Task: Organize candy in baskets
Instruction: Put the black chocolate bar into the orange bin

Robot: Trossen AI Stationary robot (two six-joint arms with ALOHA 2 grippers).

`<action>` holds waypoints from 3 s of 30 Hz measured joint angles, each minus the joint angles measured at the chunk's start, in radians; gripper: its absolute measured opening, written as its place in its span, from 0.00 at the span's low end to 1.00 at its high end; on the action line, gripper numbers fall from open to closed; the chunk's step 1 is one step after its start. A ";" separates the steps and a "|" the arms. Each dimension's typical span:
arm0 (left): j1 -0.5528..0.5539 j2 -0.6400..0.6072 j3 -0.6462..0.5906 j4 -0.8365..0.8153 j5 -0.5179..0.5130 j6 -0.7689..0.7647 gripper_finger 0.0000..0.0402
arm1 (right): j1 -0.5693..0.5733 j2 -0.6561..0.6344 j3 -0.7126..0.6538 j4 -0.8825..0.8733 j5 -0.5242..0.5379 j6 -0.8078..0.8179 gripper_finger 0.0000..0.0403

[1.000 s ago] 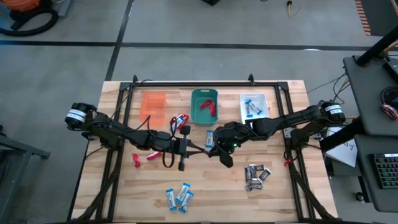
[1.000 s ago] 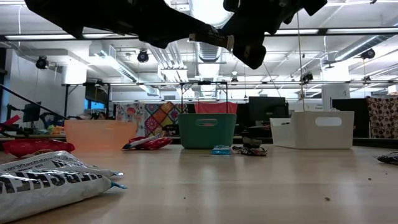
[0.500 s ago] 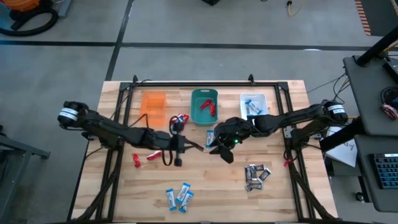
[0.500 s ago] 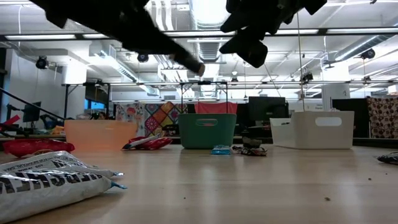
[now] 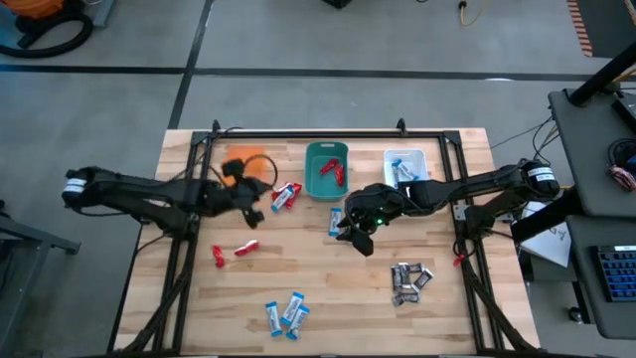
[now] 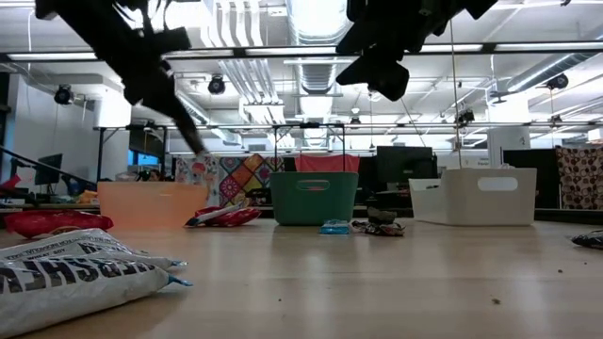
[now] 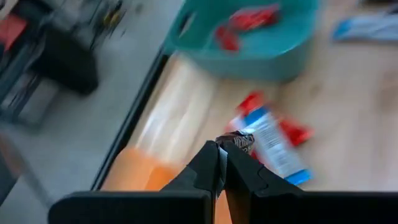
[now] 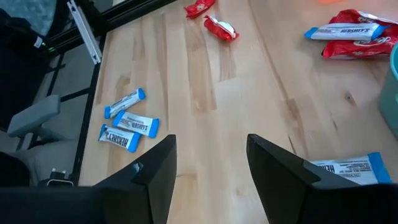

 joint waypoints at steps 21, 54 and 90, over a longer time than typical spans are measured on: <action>0.485 0.178 0.000 -0.084 0.120 -0.051 0.00 | 0.000 0.001 0.000 -0.013 0.005 0.014 0.45; 0.325 0.105 0.059 0.089 0.413 -0.097 0.25 | 0.042 -0.002 0.002 -0.518 0.024 0.268 0.45; -0.056 0.075 0.057 0.410 0.405 -0.069 0.25 | 0.558 0.000 -0.194 -0.693 0.144 0.436 0.44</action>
